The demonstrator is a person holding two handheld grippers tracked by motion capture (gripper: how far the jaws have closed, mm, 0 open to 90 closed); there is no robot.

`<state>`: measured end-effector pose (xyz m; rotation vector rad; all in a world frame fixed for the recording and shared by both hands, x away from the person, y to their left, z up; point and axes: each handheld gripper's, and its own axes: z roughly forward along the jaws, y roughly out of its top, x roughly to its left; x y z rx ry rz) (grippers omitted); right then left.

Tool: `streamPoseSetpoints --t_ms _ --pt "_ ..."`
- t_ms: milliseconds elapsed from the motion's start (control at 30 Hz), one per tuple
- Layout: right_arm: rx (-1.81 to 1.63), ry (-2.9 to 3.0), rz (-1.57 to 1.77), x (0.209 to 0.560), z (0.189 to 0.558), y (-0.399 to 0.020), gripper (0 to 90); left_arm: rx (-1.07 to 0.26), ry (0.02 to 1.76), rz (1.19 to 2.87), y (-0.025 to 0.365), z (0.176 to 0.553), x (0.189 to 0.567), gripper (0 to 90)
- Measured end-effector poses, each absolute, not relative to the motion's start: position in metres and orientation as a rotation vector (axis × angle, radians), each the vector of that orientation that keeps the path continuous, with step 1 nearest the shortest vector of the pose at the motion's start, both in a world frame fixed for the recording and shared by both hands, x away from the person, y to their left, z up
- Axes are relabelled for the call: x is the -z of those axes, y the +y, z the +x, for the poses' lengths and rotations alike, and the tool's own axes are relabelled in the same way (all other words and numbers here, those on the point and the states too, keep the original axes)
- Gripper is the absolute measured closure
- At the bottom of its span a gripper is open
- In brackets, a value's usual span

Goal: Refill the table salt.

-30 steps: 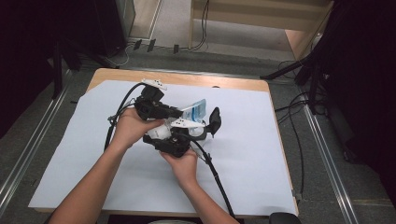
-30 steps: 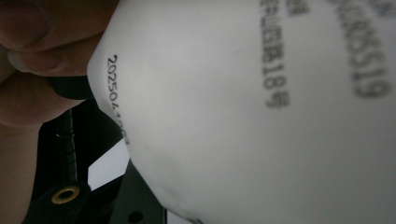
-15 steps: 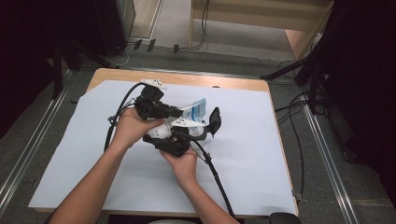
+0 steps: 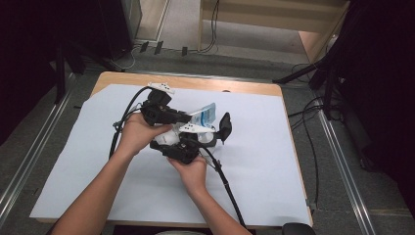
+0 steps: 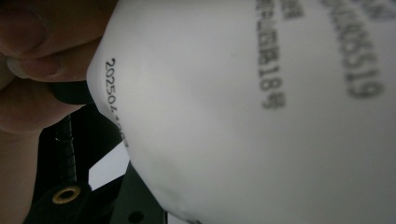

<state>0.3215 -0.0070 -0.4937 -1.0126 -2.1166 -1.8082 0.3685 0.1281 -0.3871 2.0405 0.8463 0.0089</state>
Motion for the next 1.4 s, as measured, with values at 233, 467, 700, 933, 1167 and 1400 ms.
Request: streamPoseSetpoints --t_ms 233,467,700,933,1167,1400 --pt "1.812 -2.109 -1.009 0.4931 0.3220 -0.0049 65.1 -0.007 0.850 2.035 0.1300 0.3687 0.3865 84.2" --pt "1.819 -2.101 -1.013 0.4934 0.3219 -0.0035 65.2 -0.007 0.853 2.035 0.1306 0.3685 0.3863 84.1" --pt "1.820 -2.095 -1.016 0.4943 0.3225 -0.0031 65.2 -0.012 0.854 2.038 0.1309 0.3690 0.3867 84.2" --pt "1.820 -2.089 -1.017 0.4949 0.3231 -0.0030 65.2 -0.013 0.852 2.042 0.1311 0.3692 0.3867 84.1" --pt "1.820 -2.092 -1.019 0.4946 0.3230 -0.0032 65.3 -0.012 0.853 2.035 0.1307 0.3689 0.3866 84.2" --pt "1.821 -2.095 -1.022 0.4945 0.3231 -0.0036 65.3 -0.012 0.853 2.032 0.1304 0.3686 0.3864 84.2"
